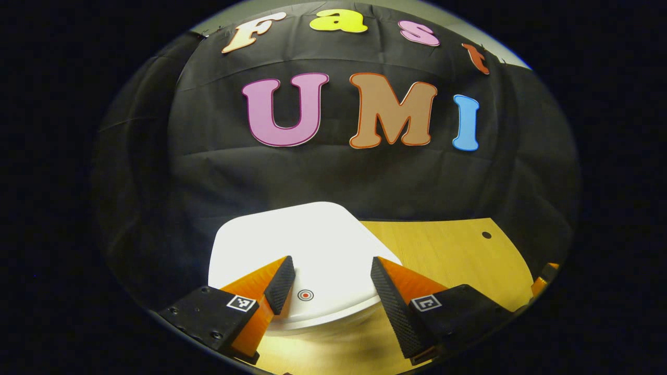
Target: Press the lid of the desktop garbage bin to open it, pick up the crumpled paper on the desktop and throw it into the bin, then pick up the pop can on the desktop and drop it into the bin, and finally close the garbage bin lid.
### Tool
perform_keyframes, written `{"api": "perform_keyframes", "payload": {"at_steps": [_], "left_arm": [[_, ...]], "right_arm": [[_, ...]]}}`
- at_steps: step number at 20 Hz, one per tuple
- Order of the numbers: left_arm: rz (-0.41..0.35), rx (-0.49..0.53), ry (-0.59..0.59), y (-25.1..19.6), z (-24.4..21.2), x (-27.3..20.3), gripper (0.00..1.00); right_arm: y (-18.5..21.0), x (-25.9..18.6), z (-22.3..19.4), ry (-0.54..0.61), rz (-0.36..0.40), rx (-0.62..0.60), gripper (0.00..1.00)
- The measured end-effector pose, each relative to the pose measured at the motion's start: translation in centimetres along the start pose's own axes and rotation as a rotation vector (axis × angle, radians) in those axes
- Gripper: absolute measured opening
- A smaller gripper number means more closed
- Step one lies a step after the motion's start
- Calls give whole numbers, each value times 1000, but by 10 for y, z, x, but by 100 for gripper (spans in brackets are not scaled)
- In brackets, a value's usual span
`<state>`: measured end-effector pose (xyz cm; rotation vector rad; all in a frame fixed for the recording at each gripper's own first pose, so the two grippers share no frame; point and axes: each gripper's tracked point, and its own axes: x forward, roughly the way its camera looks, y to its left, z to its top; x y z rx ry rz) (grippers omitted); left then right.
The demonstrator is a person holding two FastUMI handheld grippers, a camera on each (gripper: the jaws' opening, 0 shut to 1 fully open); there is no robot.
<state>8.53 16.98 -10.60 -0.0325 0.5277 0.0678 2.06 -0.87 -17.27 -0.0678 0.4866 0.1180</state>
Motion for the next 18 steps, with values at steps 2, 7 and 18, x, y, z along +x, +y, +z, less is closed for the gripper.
{"api": "perform_keyframes", "payload": {"at_steps": [2, 7, 18], "left_arm": [[-5, -7, -22, -2, 5, 1, 92], [-30, -17, -195, -38, 48, -29, 94], [-103, 38, -505, -166, 53, -134, 93]], "right_arm": [[-3, -2, 12, -17, -1, 7, 95], [-26, -20, 59, -157, -10, 42, 95], [-50, -66, 98, -288, 63, 66, 94]]}}
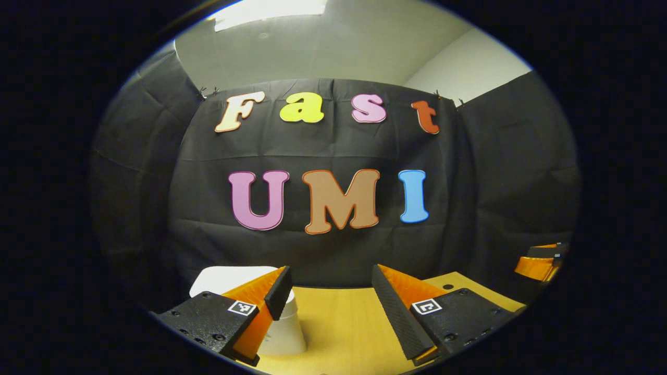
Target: Press the lid of the desktop garbage bin to open it, pick up the crumpled paper on the desktop and throw it into the bin, then pick up the pop can on the desktop and drop it into the bin, and finally close the garbage bin lid.
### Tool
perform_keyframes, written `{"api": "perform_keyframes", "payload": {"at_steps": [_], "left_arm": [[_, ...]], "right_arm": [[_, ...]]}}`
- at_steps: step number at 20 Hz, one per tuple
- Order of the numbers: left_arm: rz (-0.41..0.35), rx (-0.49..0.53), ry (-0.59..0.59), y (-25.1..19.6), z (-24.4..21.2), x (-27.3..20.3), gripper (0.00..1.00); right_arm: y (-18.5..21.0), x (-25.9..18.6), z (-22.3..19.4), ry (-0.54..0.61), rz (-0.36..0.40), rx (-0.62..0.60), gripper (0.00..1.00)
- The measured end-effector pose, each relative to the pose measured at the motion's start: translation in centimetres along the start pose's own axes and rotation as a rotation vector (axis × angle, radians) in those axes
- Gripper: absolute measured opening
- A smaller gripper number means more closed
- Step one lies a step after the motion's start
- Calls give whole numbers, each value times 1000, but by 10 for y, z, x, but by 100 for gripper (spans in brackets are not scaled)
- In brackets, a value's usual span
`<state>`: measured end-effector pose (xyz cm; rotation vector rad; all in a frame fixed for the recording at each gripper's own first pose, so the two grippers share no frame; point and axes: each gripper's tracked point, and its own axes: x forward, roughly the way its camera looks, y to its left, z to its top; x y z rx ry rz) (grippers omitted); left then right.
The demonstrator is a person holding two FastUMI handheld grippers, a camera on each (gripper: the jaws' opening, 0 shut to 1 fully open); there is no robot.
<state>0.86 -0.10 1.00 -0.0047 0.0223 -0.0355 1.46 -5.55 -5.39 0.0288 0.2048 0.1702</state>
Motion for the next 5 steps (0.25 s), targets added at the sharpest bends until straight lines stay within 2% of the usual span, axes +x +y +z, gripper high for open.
{"api": "perform_keyframes", "payload": {"at_steps": [2, 5], "left_arm": [[-49, 7, 19, -16, -8, -6, 92], [-84, -15, 19, -20, -4, -13, 91]], "right_arm": [[7, -4, 1, -7, 0, -8, 96], [14, -12, 3, -5, -12, -2, 96]]}}
